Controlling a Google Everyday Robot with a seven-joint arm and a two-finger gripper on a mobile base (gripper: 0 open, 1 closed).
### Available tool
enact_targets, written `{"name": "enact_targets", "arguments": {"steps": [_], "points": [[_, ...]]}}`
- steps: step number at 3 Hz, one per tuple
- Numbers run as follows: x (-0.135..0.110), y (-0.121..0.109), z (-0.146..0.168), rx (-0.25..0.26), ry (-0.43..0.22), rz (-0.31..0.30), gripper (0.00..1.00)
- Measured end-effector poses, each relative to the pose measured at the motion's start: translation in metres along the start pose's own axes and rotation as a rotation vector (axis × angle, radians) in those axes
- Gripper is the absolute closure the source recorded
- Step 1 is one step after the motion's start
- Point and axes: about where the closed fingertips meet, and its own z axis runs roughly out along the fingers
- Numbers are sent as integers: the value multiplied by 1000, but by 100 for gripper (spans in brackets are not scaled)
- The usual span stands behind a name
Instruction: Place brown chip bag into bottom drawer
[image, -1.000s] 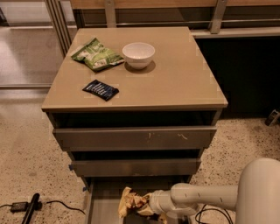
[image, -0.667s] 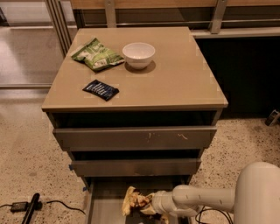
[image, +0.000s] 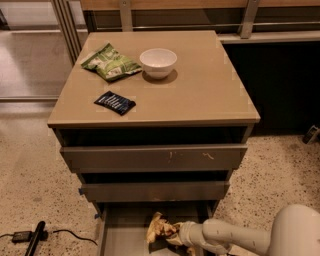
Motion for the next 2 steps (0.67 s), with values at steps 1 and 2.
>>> {"name": "enact_targets", "arguments": {"steps": [1, 2], "points": [[18, -5, 14, 30, -18, 17, 100], [19, -5, 15, 31, -18, 20, 74]]}}
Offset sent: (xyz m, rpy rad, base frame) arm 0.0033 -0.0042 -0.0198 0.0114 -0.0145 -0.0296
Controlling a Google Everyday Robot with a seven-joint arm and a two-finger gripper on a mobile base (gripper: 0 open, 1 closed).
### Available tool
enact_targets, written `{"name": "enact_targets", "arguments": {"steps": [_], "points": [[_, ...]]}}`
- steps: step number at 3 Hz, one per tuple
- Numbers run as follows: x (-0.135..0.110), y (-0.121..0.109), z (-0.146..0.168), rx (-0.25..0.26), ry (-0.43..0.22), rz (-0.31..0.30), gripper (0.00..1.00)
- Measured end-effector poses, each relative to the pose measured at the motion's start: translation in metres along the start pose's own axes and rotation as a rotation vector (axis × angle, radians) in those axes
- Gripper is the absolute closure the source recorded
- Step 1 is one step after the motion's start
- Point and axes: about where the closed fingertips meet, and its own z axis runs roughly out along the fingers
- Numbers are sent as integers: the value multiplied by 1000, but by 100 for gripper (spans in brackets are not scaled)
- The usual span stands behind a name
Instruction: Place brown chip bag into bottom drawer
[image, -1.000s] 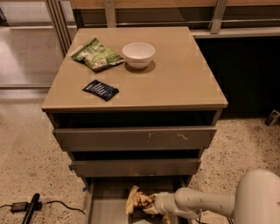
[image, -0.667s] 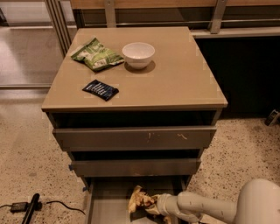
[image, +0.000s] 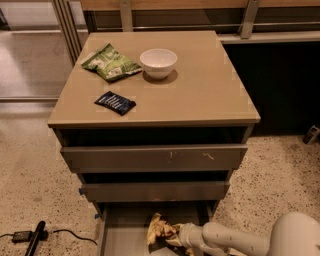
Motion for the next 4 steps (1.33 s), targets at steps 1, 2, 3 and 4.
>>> {"name": "enact_targets", "arguments": {"steps": [1, 2, 3, 4], "points": [[0, 0, 0, 0, 0, 0, 50], [0, 0, 0, 0, 0, 0, 20], [0, 0, 0, 0, 0, 0, 0], [0, 0, 0, 0, 0, 0, 0]]}}
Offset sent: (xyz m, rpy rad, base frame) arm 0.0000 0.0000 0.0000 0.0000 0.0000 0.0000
